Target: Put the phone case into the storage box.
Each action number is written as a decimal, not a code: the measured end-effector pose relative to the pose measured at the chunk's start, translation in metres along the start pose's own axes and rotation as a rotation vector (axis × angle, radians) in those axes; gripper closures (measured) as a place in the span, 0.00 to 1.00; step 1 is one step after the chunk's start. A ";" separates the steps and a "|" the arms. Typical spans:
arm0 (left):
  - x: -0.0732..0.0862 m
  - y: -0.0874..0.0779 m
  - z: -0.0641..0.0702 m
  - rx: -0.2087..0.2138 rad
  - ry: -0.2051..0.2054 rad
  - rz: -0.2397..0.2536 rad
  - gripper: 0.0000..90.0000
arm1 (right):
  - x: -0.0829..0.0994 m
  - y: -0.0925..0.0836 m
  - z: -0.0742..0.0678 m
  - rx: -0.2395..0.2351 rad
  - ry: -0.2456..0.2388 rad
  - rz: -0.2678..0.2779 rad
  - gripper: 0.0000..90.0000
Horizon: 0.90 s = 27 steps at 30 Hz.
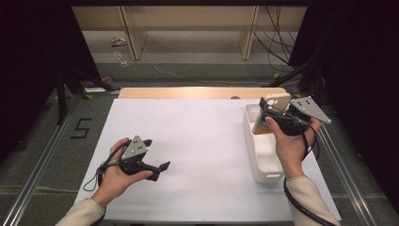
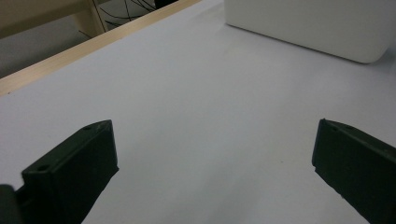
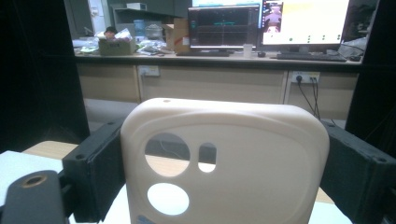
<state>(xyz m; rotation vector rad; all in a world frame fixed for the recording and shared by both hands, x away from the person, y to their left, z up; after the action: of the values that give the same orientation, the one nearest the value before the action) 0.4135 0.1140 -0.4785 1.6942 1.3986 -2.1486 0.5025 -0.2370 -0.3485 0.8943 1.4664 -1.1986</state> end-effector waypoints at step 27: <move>0.000 0.000 0.001 0.000 -0.002 0.002 0.00 | 0.004 0.008 0.011 0.035 0.005 -0.015 0.13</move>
<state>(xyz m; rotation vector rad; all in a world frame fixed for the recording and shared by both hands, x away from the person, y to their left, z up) 0.4133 0.1135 -0.4784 1.6916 1.3964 -2.1488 0.5113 -0.2457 -0.3538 0.9116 1.4621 -1.2374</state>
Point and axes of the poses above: each handheld gripper's, and its own axes: y roughly forward along the jaws, x roughly out of its underside, z roughly to its right, the point moved 10 cm from there along y, roughly forward along the jaws, and after that the axes turned 8 degrees about -z, right-handed, at the moved point
